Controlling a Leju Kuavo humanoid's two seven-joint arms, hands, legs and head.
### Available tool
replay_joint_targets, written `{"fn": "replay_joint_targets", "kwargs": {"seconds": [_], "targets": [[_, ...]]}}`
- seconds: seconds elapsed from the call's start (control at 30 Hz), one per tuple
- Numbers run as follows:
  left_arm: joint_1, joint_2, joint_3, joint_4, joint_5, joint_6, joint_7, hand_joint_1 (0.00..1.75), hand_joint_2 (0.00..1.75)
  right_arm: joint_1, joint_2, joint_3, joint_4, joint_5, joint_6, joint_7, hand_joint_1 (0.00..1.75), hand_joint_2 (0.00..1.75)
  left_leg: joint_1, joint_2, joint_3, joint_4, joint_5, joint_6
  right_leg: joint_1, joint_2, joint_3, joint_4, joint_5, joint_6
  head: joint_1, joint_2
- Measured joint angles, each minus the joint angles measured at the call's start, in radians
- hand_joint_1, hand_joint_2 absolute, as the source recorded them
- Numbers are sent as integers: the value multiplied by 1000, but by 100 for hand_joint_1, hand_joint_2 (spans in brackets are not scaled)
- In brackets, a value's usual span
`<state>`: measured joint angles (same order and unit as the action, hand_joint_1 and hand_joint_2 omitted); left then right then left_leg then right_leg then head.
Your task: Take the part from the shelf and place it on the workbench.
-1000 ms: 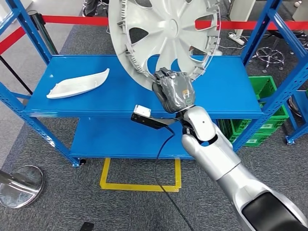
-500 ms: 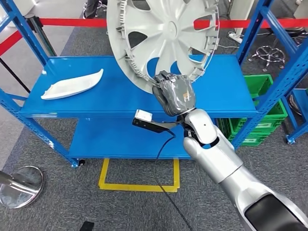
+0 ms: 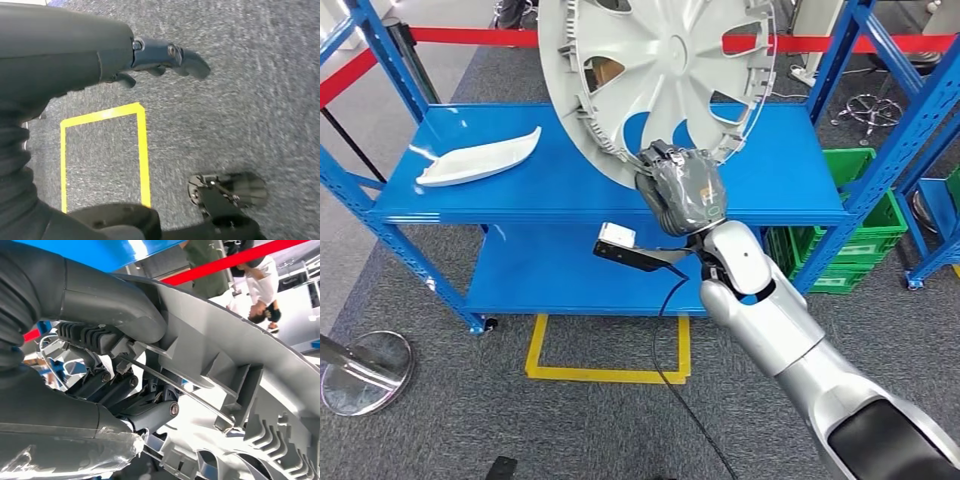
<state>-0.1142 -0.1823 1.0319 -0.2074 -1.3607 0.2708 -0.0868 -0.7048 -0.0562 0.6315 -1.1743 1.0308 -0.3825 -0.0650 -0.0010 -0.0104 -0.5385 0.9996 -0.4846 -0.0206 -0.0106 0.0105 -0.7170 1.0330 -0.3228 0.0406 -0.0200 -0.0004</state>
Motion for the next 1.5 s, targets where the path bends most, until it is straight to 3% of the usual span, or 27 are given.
{"fn": "replay_joint_targets", "kwargs": {"seconds": [0.07, 0.17, 0.2, 0.23, 0.27, 0.33, 0.4, 0.47, 0.53, 0.57, 0.63, 0.7, 0.73, 0.77, 0.8, 0.87, 0.93, 0.97, 1.03, 1.07, 1.1, 1.2, 1.23, 1.3, 1.37, 1.43, 1.5], "targets": [[2, 2, 1, 0, 2, 0, 2, 0, 175, 0, -2, 0, 1, -3, 1, -1, 175, 175, 2, 2, -14, -7, 23, 14, -2, -2, -13, 13, -28, 11, 2, 0], [1, 4, 1, 0, 3, -1, 4, 0, 175, -7, -5, 0, 2, -8, 2, -1, 175, 175, 3, 4, -45, -9, 54, 27, -1, -3, -53, 179, -169, 21, 6, 0], [0, 4, 1, 0, 3, -1, 4, 0, 175, -10, -5, 0, 2, -10, 2, -1, 175, 175, 2, 4, -57, -8, 64, 28, 0, -2, -62, 243, -199, 22, 7, 0], [0, 4, 1, 0, 3, -1, 4, 0, 175, -11, -6, 0, 2, -11, 2, -1, 175, 175, 2, 4, -70, -8, 74, 28, 1, -2, -58, 280, -205, 23, 7, 0], [0, 4, 1, 0, 3, -2, 4, 0, 175, -12, -6, -1, 3, -11, 2, -1, 175, 175, 2, 4, -82, -7, 84, 27, 2, -2, -38, 283, -191, 22, 7, 0], [-1, 4, 1, 0, 3, -2, 4, 0, 175, -14, -7, -2, 3, -14, 2, -1, 175, 175, 2, 4, -104, -6, 103, 22, 2, -3, 52, 188, -151, 19, 7, 0], [-1, 4, 2, 0, 4, -3, 4, 0, 175, -20, -7, -4, 2, -17, 2, -1, 175, 175, 0, 4, -119, -5, 120, 13, 5, -2, 148, 57, -157, 12, 6, 0], [-1, 4, 2, 0, 5, -4, 4, 0, 175, -27, -8, -5, 2, -19, 2, -1, 175, 175, 0, 4, -127, -7, 137, 2, 9, 0, 177, 1, -171, 2, 8, 0], [-1, 5, 2, 0, 7, -4, 4, 0, 175, -32, -9, -6, 2, -20, 2, -2, 175, 175, 1, 3, -134, -8, 145, -10, 8, -1, 163, -4, -157, -13, 12, 0], [0, 6, 2, 0, 7, -4, 4, 0, 175, -34, -9, -6, 3, -20, 2, -2, 175, 175, 1, 3, -142, 4, 126, -15, 6, -2, 154, -5, -146, -22, 10, 0], [0, 6, 2, 0, 8, -4, 3, 0, 175, -40, -9, -6, 3, -20, 3, -2, 175, 175, 4, 3, -170, 85, 38, -26, 2, -3, 132, -7, -123, -34, 6, 0], [-1, 6, 2, 0, 8, -5, 3, 0, 175, -43, -10, -6, 3, -20, 3, -1, 175, 175, 7, 4, -202, 219, -49, -33, 2, -3, 103, -6, -100, -37, 3, 0], [-2, 6, 2, 0, 8, -5, 3, 0, 175, -43, -10, -6, 4, -20, 3, -1, 175, 175, 7, 4, -207, 269, -61, -35, 2, -3, 89, -6, -89, -37, 4, 0], [-2, 6, 2, 0, 8, -5, 3, 0, 175, -43, -10, -6, 4, -20, 3, -1, 175, 175, 8, 4, -199, 290, -51, -36, 2, -3, 75, -6, -78, -35, 3, 0], [-2, 6, 2, 0, 8, -5, 3, 0, 175, -43, -11, -6, 4, -20, 3, -1, 175, 175, 9, 4, -174, 275, -25, -36, 1, -3, 62, -5, -67, -33, 3, 0], [-5, 6, 2, 0, 8, -5, 3, 0, 175, -44, -12, -7, 5, -20, 3, -1, 175, 175, 12, 4, -83, 171, 15, -35, 2, -3, 39, -5, -47, -26, 3, 0], [-10, 5, 2, 0, 8, -5, 2, 0, 175, -49, -13, -9, 5, -20, 3, -1, 175, 175, 11, 1, 0, 44, 2, -26, 4, -3, 21, -5, -25, -14, 4, 0], [-11, 5, 2, 0, 8, -5, 2, 0, 175, -51, -14, -10, 5, -20, 3, -1, 175, 175, 8, -1, 16, 7, -6, -18, 4, -4, 14, -9, -11, -8, 4, 0], [-9, 6, 2, 0, 7, -6, 2, 0, 175, -51, -16, -12, 9, -20, 3, -2, 175, 175, 3, -1, 5, -12, 8, 1, -1, -5, 4, -20, 10, 4, 4, 0], [-5, 6, 2, 0, 8, -6, 2, 0, 175, -48, -17, -12, 11, -20, 4, -2, 175, 175, 2, 1, -2, -15, 19, 9, -3, -5, -2, -17, 1, 9, 5, 0], [-3, 7, 2, 0, 8, -7, 2, 0, 175, -45, -19, -12, 14, -20, 5, -2, 175, 175, 3, 2, -10, -17, 30, 18, -4, -5, -11, 8, -30, 13, 7, 0], [-3, 7, 2, 0, 8, -9, 2, 0, 175, -46, -22, -12, 19, -20, 12, -2, 175, 175, 1, 4, -45, -17, 64, 31, -1, -5, -54, 197, -177, 15, 14, 0], [-4, 7, 2, 0, 7, -10, 2, 0, 175, -47, -22, -12, 19, -20, 14, -2, 175, 175, 0, 4, -59, -17, 75, 32, 1, -5, -60, 254, -198, 15, 15, 0], [-4, 7, 2, 0, 7, -10, 2, 0, 175, -48, -22, -12, 19, -20, 16, -2, 175, 175, -2, 4, -88, -16, 98, 31, 4, -5, -28, 278, -174, 9, 15, 0], [-5, 7, 2, 0, 7, -11, 2, 0, 175, -51, -22, -12, 19, -20, 16, -2, 175, 175, -3, 3, -114, -14, 121, 27, 8, -5, 68, 173, -139, 1, 15, 0], [-6, 6, 2, 0, 6, -11, 1, 0, 175, -56, -22, -12, 18, -21, 17, -2, 175, 175, -4, 3, -131, -14, 142, 19, 14, -4, 162, 35, -156, -6, 13, 0], [-6, 6, 2, 0, 6, -12, -1, 0, 175, -60, -22, -13, 18, -22, 17, -2, 175, 175, -3, 3, -138, -18, 162, 8, 19, -3, 188, -18, -169, -11, 16, 0]]}}
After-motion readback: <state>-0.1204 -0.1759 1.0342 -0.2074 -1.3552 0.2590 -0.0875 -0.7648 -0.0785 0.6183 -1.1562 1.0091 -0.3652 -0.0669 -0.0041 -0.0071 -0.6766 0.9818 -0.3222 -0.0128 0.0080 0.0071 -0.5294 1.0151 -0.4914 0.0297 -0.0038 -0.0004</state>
